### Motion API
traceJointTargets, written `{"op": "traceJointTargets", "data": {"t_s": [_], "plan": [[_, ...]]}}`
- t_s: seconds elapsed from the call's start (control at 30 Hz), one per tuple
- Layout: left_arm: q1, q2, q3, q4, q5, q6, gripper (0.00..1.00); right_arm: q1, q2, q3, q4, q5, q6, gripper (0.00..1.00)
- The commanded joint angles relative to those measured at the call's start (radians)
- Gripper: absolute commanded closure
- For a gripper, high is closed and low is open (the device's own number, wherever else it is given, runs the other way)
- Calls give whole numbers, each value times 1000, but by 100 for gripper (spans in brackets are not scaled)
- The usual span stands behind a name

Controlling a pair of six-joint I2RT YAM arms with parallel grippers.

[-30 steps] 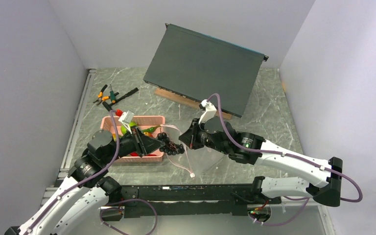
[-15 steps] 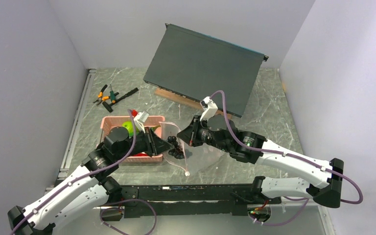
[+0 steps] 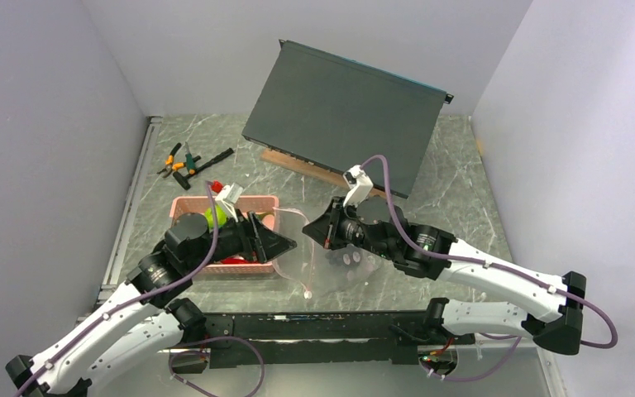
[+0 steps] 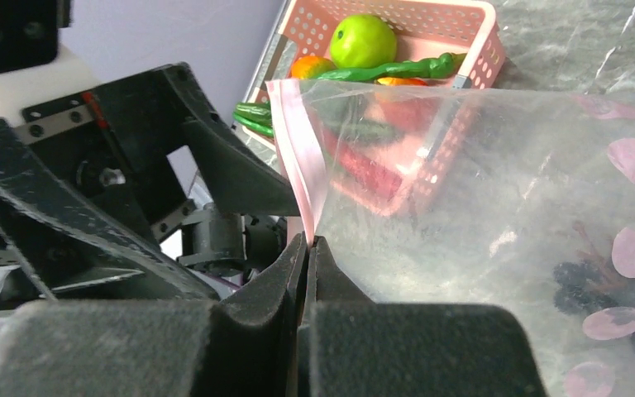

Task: Place the food in the zip-top bag and seal the zipper
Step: Place the fake fruit in the zipper food storage bag, then pick up the fake fruit from the bin.

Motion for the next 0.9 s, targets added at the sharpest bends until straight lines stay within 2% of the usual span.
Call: {"op": "traceJointTargets", "data": {"t_s": [0.0, 0.37, 0.53, 0.73, 0.87], "plan": [[-3, -35, 81, -72, -57, 47, 15, -4, -32, -9, 32, 21, -6, 100], [-3, -130, 182, -395, -294, 115, 12, -8, -60, -32, 2, 59, -58, 100], [-4, -116, 217, -613, -549, 49, 14, -13, -74, -52, 1, 67, -59, 100], [-4, -57, 157, -613, -725, 5, 14, -13, -70, -50, -6, 62, -63, 100], [-4, 25, 138, -544, -784, 12, 10, -13, -70, -47, -15, 62, -64, 100]]}}
